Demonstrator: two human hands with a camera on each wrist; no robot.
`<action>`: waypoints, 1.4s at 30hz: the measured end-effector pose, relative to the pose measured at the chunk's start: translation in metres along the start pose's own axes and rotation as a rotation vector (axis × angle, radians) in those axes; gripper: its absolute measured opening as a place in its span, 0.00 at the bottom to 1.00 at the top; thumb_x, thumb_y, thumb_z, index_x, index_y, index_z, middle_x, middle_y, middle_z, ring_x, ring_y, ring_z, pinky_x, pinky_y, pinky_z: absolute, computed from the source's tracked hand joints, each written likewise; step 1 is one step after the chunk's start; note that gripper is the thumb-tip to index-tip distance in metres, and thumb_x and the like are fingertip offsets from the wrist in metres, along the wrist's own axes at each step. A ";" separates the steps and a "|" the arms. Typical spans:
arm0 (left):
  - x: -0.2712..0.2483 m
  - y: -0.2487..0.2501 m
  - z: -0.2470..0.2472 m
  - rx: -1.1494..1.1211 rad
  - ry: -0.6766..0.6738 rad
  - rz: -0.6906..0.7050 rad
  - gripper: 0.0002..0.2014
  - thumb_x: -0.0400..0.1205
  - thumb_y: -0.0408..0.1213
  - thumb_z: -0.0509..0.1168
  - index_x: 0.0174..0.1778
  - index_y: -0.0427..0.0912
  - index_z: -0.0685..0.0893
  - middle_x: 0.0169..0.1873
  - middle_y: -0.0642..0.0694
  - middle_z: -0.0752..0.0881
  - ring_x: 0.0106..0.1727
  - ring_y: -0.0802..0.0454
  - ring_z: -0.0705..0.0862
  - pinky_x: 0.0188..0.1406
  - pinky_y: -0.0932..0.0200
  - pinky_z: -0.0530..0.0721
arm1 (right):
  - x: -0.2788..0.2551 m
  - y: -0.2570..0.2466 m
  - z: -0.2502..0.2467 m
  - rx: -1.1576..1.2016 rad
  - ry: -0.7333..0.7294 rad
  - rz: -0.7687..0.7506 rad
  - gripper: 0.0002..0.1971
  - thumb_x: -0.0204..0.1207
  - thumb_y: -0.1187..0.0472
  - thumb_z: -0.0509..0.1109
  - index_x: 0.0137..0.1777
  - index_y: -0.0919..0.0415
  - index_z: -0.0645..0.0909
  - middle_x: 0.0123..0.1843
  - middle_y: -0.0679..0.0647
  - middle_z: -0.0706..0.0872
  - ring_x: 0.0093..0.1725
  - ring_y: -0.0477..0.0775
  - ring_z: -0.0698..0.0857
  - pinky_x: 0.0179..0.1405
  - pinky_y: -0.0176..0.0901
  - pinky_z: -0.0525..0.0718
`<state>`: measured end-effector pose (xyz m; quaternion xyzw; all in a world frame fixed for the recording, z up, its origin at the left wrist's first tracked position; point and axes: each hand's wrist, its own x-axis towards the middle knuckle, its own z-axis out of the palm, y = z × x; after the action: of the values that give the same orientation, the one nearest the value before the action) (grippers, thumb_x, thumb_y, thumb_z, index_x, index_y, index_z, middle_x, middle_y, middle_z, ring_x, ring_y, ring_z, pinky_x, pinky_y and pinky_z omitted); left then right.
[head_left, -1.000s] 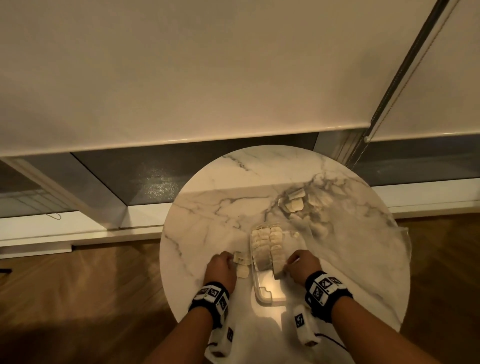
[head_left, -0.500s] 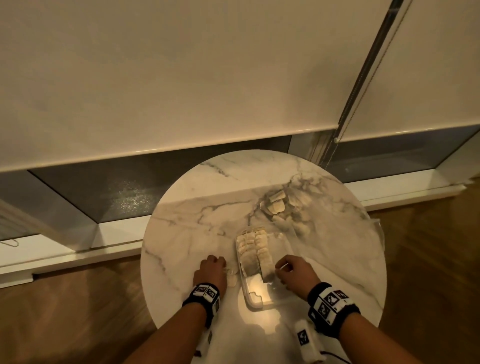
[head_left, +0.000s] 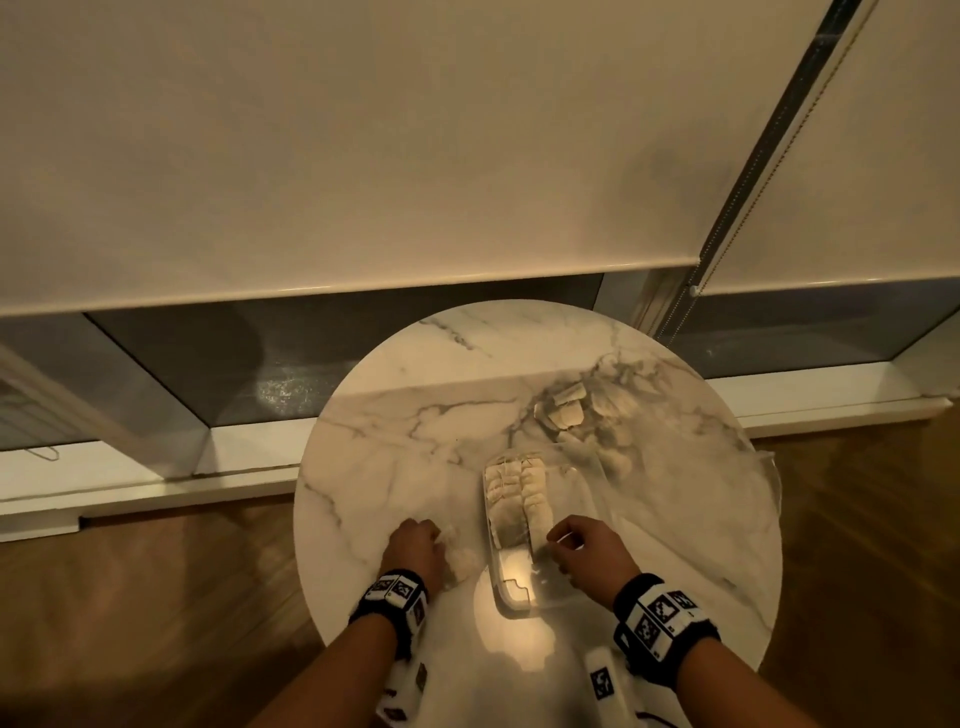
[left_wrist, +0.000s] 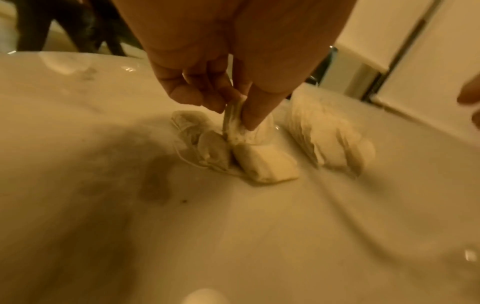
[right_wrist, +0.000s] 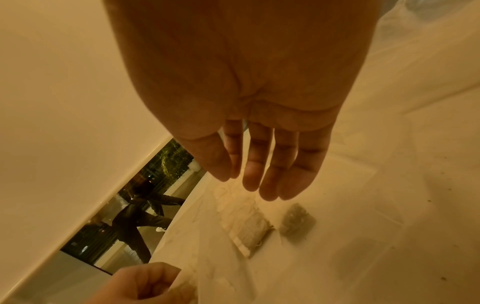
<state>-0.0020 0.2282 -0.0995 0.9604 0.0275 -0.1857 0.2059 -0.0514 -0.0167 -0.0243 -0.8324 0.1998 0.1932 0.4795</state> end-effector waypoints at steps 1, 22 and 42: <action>-0.002 -0.001 -0.002 -0.113 0.024 -0.041 0.11 0.83 0.47 0.64 0.51 0.45 0.87 0.50 0.43 0.84 0.53 0.45 0.85 0.53 0.55 0.84 | 0.001 -0.001 0.000 -0.006 -0.002 -0.004 0.03 0.77 0.62 0.71 0.46 0.54 0.85 0.33 0.48 0.89 0.28 0.40 0.87 0.29 0.34 0.83; -0.065 0.110 -0.036 -1.024 -0.014 0.033 0.06 0.78 0.39 0.75 0.48 0.45 0.88 0.43 0.46 0.91 0.40 0.51 0.90 0.36 0.61 0.85 | 0.005 -0.040 -0.028 0.278 -0.194 -0.274 0.04 0.78 0.65 0.74 0.42 0.59 0.85 0.37 0.58 0.88 0.38 0.51 0.86 0.38 0.43 0.86; -0.063 0.087 0.016 -0.553 0.095 -0.309 0.31 0.75 0.31 0.71 0.73 0.48 0.70 0.64 0.43 0.76 0.62 0.48 0.78 0.66 0.57 0.78 | 0.073 0.015 -0.015 -0.372 -0.273 0.043 0.03 0.73 0.56 0.78 0.43 0.50 0.86 0.46 0.52 0.89 0.48 0.53 0.89 0.51 0.45 0.90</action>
<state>-0.0549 0.1438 -0.0560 0.8601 0.2320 -0.1553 0.4268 0.0052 -0.0473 -0.0655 -0.8681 0.1119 0.3477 0.3362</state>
